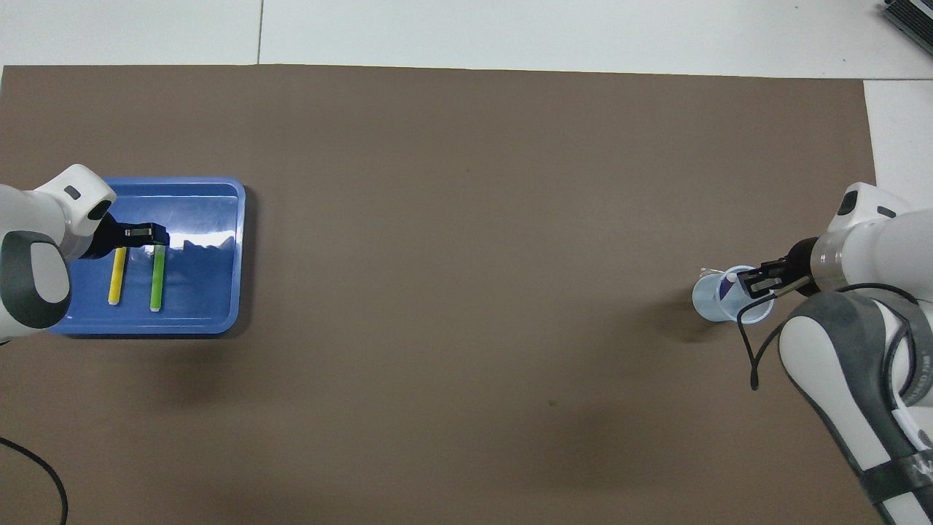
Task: Transfer and insert pens with both arms
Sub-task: 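Lower the purple pen into the cup and open the right gripper, then grasp the green pen with the left gripper and lift it, then extend the green pen toward the right gripper while the right gripper reaches, then close the right gripper on the green pen, open the left gripper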
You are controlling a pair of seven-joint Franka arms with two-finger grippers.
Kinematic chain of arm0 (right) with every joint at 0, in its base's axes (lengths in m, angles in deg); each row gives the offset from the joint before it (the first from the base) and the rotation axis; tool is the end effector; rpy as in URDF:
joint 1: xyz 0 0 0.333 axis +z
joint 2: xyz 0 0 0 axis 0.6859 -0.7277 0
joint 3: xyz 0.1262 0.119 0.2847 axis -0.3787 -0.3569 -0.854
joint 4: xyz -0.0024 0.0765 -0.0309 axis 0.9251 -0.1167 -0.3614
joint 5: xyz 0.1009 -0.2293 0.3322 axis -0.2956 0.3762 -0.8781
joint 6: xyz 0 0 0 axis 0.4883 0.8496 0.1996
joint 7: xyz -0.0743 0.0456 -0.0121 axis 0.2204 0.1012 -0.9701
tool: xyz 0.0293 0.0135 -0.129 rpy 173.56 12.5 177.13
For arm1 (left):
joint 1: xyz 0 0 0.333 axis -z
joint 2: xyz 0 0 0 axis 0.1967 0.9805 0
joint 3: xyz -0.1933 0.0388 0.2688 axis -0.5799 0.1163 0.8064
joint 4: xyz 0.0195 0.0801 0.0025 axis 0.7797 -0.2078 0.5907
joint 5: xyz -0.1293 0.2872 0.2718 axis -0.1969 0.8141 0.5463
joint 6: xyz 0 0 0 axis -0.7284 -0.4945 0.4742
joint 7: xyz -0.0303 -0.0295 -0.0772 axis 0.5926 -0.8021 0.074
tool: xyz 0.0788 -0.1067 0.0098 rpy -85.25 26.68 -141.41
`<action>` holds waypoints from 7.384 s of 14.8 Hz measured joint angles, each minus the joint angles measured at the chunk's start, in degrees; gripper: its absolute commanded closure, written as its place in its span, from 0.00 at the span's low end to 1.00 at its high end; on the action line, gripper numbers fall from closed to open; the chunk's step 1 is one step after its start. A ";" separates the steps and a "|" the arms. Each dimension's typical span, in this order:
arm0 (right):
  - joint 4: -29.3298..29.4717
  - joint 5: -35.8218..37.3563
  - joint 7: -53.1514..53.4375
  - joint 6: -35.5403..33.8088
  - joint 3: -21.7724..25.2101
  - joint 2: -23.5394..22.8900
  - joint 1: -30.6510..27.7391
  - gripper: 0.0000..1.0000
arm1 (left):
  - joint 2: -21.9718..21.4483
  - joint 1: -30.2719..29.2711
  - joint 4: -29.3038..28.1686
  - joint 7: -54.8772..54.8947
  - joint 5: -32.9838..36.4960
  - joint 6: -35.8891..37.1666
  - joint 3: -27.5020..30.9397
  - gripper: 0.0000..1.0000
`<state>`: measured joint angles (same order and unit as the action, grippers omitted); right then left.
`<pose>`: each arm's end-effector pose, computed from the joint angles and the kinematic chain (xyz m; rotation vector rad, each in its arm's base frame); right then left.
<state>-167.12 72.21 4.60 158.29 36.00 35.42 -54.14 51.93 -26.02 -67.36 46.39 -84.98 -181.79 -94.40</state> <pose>0.5506 -0.0252 0.4141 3.0860 0.5526 0.1134 0.6224 0.0802 0.2954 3.0520 0.0070 0.1874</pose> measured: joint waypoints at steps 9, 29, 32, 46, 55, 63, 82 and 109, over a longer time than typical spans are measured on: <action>3.16 -9.49 4.39 -0.41 -0.51 0.03 3.14 0.15 | -0.13 -1.87 -2.86 0.07 0.03 -0.03 0.02 0.54; 5.33 -20.96 7.74 1.31 -1.44 -0.07 3.73 0.00 | -2.72 1.35 11.16 -25.78 -0.30 24.77 -1.60 1.00; 5.35 -23.06 7.94 3.11 -1.54 -0.08 4.44 0.00 | -4.74 2.07 13.54 -36.99 -5.74 28.63 -2.45 1.00; 12.09 -32.09 37.56 9.93 -2.08 -1.58 18.11 0.00 | -11.60 5.64 13.71 -75.24 -33.56 37.33 -3.68 1.00; 12.48 -32.11 61.60 24.39 -2.34 -3.23 33.25 0.00 | -17.12 9.70 10.30 -84.90 -38.63 37.43 -4.15 1.00; 12.88 -32.11 63.93 26.00 -2.36 -3.23 39.60 0.00 | -19.37 13.50 7.59 -91.17 -38.71 33.58 -4.15 1.00; 16.80 -32.08 64.21 32.31 -2.01 -7.91 43.60 0.38 | -22.53 14.33 3.84 -93.04 -38.71 32.74 -4.13 1.00; 16.82 -31.98 64.21 32.11 -1.99 -8.65 44.19 1.00 | -22.87 14.32 3.79 -93.01 -38.68 32.55 -3.90 0.46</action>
<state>-150.30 40.22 68.81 190.40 34.01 26.77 -9.95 29.06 -11.69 -63.57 -46.61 -123.66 -149.24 -98.30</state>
